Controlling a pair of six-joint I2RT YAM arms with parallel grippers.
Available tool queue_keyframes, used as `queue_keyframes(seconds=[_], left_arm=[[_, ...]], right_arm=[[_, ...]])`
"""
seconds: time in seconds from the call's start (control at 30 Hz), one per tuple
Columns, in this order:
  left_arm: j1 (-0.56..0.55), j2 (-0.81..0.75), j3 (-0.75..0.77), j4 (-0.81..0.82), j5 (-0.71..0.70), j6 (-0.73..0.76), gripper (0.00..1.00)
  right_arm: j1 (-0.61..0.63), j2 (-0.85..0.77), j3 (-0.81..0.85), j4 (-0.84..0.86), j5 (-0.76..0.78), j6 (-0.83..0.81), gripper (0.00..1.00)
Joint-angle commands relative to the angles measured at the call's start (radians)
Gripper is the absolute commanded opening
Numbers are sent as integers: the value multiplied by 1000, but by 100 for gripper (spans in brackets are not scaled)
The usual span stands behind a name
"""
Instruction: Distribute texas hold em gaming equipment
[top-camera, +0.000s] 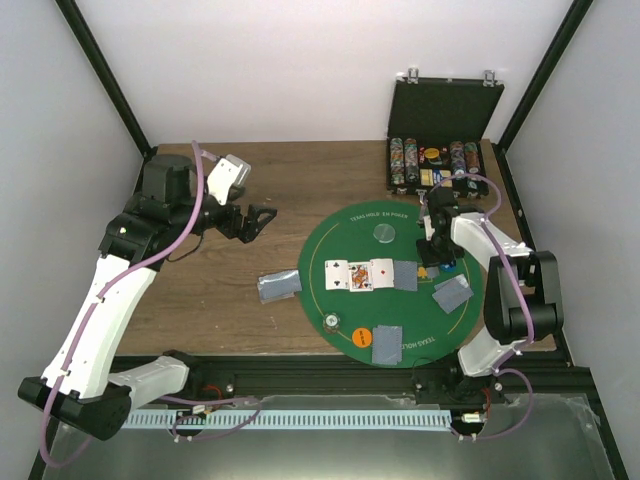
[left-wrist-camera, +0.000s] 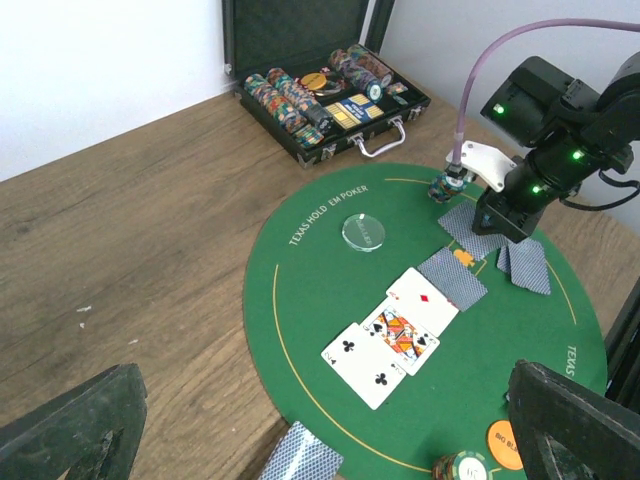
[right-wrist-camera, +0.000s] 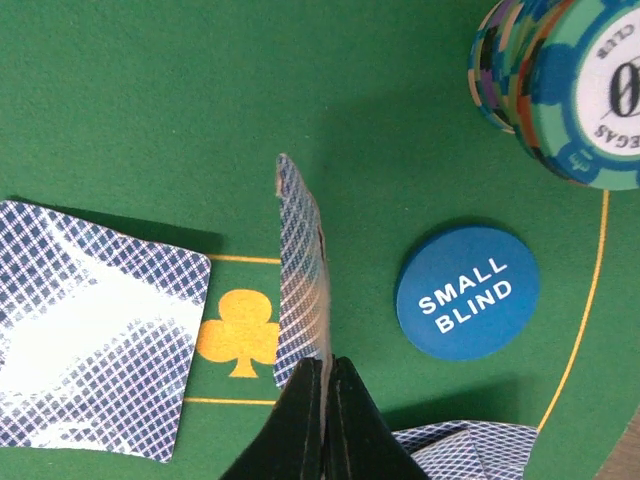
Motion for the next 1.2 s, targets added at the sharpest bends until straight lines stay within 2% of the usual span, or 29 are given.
queue_keyframes(seconds=[0.0, 0.8, 1.17], left_arm=[[6, -2, 7, 8, 5, 5, 100], [6, 14, 11, 10, 17, 0, 99], [6, 18, 16, 11, 22, -3, 100]], right_arm=[[-10, 23, -22, -4, 8, -27, 1], [-10, 19, -45, -16, -80, -72, 1], [-3, -42, -77, -11, -111, -125, 1]])
